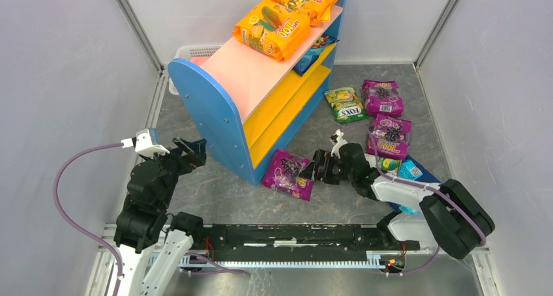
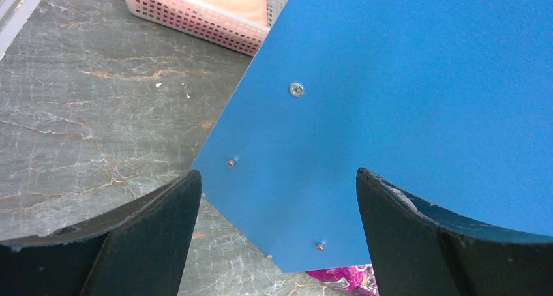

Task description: Place and organize the candy bags onto the shelf

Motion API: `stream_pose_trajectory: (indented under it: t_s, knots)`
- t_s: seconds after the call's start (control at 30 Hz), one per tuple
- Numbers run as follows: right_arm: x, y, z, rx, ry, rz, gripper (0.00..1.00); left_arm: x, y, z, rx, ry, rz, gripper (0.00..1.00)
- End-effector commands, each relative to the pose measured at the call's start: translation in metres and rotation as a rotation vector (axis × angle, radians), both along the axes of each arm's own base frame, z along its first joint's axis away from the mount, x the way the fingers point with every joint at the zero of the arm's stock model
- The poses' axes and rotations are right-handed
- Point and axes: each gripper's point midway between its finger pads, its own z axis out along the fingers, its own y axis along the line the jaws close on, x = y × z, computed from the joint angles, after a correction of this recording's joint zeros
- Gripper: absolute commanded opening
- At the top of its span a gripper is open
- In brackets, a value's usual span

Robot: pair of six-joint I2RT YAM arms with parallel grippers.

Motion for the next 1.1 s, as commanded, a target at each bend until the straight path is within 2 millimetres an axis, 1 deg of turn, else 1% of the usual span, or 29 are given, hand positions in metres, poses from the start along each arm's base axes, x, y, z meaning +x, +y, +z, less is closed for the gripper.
stream_pose_trajectory:
  t_s: [0.0, 0.1, 0.17, 0.27, 0.37, 0.53, 0.63, 0.7, 0.77, 0.83, 0.9, 0.97, 1.07]
  knots:
    - [-0.007, -0.012, -0.001, -0.030, -0.010, -0.016, 0.98, 0.003, 0.002, 0.007, 0.031, -0.034, -0.002, 0.94]
    - [-0.015, -0.021, -0.006, -0.026, 0.010, -0.033, 0.98, 0.004, 0.001, 0.006, 0.031, -0.029, -0.007, 0.94]
    - [-0.018, -0.019, -0.004, 0.014, 0.012, -0.041, 0.98, 0.004, 0.000, 0.006, 0.031, -0.030, -0.009, 0.94]
    - [-0.023, -0.006, 0.002, 0.118, 0.037, -0.034, 0.98, 0.004, 0.000, 0.007, 0.030, -0.032, -0.010, 0.94]
    - [-0.021, 0.009, 0.006, 0.155, 0.051, -0.005, 0.98, 0.003, 0.001, 0.007, 0.031, -0.031, -0.007, 0.94]
    - [-0.010, 0.042, 0.022, 0.262, 0.037, 0.014, 0.98, 0.003, 0.001, 0.007, 0.031, -0.032, -0.003, 0.94]
    - [-0.005, 0.063, 0.037, 0.318, 0.006, 0.040, 0.98, 0.004, 0.001, 0.005, 0.032, -0.028, -0.003, 0.94]
    - [0.002, 0.072, 0.046, 0.323, -0.025, 0.040, 0.98, 0.004, 0.001, 0.006, 0.032, -0.027, -0.004, 0.94]
    - [0.010, 0.072, 0.051, 0.309, -0.050, 0.015, 0.97, 0.004, 0.002, 0.006, 0.033, -0.026, -0.001, 0.94]
    - [0.016, 0.068, 0.052, 0.290, -0.067, -0.022, 0.94, 0.005, 0.002, 0.005, 0.033, -0.025, 0.000, 0.94]
    - [0.021, 0.064, 0.051, 0.274, -0.086, -0.059, 0.85, 0.005, 0.002, 0.005, 0.034, -0.022, 0.001, 0.94]
    - [0.024, 0.060, 0.049, 0.267, -0.095, -0.088, 0.71, 0.005, 0.002, 0.005, 0.034, -0.022, 0.000, 0.94]
    - [0.023, 0.061, 0.053, 0.293, -0.106, -0.086, 0.64, 0.006, 0.001, 0.004, 0.035, -0.017, -0.001, 0.94]
